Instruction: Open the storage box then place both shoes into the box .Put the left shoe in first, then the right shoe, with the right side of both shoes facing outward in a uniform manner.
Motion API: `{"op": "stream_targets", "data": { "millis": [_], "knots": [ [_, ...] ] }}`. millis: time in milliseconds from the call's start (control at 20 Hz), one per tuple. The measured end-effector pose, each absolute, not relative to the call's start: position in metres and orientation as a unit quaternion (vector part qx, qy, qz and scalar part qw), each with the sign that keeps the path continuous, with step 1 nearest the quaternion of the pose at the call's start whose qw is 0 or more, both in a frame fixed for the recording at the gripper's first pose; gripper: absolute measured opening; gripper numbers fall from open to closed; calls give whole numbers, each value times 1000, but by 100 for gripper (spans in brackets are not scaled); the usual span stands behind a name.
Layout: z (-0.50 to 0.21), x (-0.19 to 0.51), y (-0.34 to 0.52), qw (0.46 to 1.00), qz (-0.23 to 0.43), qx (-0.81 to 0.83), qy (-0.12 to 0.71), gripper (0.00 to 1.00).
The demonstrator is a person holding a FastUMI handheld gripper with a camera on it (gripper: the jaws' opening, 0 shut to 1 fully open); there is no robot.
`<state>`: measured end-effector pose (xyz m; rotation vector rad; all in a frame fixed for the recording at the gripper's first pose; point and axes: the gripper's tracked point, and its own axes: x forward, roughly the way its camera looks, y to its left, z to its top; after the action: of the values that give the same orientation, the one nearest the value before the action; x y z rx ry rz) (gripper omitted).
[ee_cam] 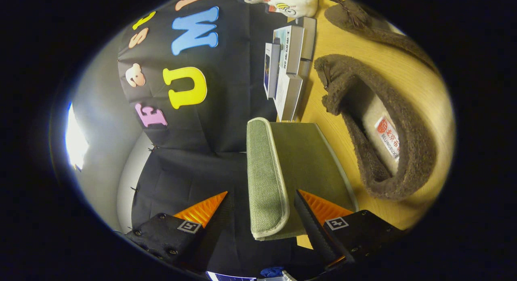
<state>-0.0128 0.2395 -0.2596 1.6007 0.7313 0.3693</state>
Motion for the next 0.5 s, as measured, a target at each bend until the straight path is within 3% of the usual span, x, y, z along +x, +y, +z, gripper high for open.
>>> {"op": "stream_targets", "data": {
  "millis": [250, 350, 400, 500],
  "knots": [
    [-257, -22, 259, 595, 194, 703, 339, 91],
    [-264, -25, 262, 594, 188, 701, 347, 60],
    [-259, -27, 264, 586, 194, 705, 349, 55],
    [-253, -32, 267, 573, 207, 709, 355, 55]
  ]
}}
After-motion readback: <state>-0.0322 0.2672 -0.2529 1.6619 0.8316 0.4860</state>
